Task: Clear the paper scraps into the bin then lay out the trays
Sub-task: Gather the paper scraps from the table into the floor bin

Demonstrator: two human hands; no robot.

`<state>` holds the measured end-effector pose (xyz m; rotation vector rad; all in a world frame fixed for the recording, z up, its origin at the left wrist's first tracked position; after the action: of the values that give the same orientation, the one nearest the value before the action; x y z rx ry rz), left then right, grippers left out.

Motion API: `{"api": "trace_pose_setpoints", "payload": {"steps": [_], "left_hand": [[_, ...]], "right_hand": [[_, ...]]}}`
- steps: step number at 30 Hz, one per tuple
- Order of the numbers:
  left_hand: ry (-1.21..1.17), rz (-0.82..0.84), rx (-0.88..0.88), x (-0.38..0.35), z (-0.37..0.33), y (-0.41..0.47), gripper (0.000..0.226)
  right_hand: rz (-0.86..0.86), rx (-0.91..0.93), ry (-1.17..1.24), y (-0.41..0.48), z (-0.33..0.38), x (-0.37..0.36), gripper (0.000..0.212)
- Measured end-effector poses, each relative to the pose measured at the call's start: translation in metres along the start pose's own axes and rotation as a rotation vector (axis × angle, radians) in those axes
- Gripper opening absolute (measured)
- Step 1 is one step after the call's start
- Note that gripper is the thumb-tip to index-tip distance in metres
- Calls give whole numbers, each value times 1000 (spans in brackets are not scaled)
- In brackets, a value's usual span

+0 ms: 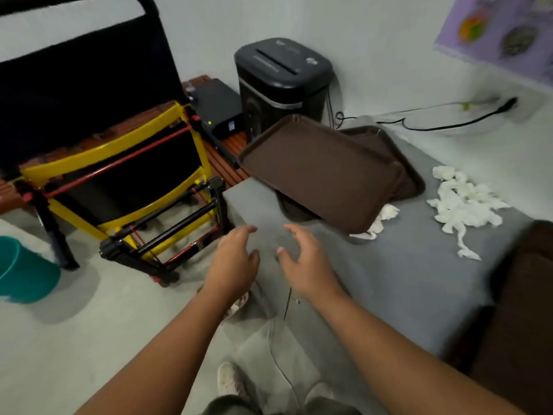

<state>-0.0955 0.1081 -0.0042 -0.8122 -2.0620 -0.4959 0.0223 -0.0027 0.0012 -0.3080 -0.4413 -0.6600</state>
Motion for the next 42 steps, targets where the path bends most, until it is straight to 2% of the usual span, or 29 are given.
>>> {"api": "trace_pose_setpoints", "payload": {"steps": [10, 18, 22, 26, 31, 35, 39, 42], "left_hand": [[68, 157, -317, -69, -142, 32, 48], [132, 240, -575, -123, -226, 68, 41], [226, 304, -678, -152, -250, 99, 41], [444, 292, -726, -173, -262, 129, 36], [731, 431, -813, -207, -269, 149, 41], [932, 512, -893, -226, -273, 147, 34], [942, 543, -959, -238, -274, 145, 25], [772, 556, -1004, -244, -279, 143, 26]], "right_hand": [[-306, -47, -35, -31, -67, 142, 42], [-456, -214, -42, -32, -125, 214, 49], [-513, -261, -71, -31, -143, 231, 48], [-578, -320, -41, -32, -155, 239, 43], [-652, -351, -28, -35, -160, 241, 37], [-742, -357, -2, -38, -161, 241, 35], [-782, -362, -11, -36, -160, 239, 33], [-786, -381, -14, -31, -161, 236, 33]]}}
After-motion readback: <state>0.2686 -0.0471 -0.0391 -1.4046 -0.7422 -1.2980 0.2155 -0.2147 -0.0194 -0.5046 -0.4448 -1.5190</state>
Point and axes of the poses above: each hand's wrist, its own y-axis towards the middle knuckle, its own x-axis out of the back of the hand, z = x × y, the point moved 8 cm from there along y, towards the middle knuckle, and after that the axes turned 8 degrees about -x, right-handed, at the moved point
